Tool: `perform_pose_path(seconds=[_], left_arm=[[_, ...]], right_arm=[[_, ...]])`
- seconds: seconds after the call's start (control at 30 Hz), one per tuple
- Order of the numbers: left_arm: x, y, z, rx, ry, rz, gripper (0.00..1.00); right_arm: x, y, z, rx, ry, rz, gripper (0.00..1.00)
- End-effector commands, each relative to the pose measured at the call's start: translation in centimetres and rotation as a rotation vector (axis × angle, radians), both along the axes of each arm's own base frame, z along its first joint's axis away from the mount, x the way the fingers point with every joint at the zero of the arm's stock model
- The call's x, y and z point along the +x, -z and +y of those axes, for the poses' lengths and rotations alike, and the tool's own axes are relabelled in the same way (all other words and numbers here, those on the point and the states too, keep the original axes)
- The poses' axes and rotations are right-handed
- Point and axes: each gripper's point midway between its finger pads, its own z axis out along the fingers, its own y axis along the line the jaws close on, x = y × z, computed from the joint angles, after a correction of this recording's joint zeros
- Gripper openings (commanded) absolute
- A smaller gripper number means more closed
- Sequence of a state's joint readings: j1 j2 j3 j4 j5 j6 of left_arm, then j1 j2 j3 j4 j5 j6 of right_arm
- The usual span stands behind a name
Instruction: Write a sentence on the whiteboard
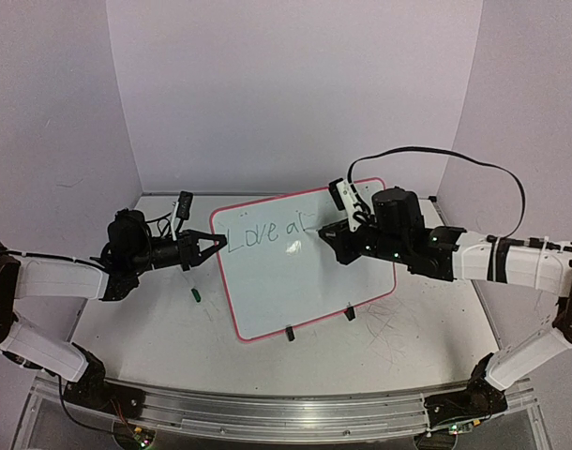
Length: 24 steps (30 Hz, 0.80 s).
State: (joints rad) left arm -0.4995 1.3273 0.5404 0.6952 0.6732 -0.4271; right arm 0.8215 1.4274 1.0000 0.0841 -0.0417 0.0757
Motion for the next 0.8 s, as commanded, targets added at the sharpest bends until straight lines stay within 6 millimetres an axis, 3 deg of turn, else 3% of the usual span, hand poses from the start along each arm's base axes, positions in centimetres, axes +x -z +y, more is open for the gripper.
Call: perform_pose_path(seconds=[0.0,0.13,0.2,0.77], left_arm=[[0.0,1.7,0.4,0.066,-0.027,-0.022,0.0],[0.0,1.8,0.5,0.067,-0.029,-0.021,0.0],[0.0,1.7,0.5,0.066,-0.029,-0.022,0.0],[0.1,1.8,0.4,0.073,-0.026,-0.02,0.0]], right_arm=[[-0.1,-1.7,-0.7,0.01,0.025,-0.023,0.0],[-0.7,-4.8,-0.7,0.074,-0.002,-0.067,0.0],[-0.5,-5.5,-0.7,0.083,0.003,-0.08,0.0],[1.6,-6.1,0.4,0.071,0.028,-0.115,0.0]])
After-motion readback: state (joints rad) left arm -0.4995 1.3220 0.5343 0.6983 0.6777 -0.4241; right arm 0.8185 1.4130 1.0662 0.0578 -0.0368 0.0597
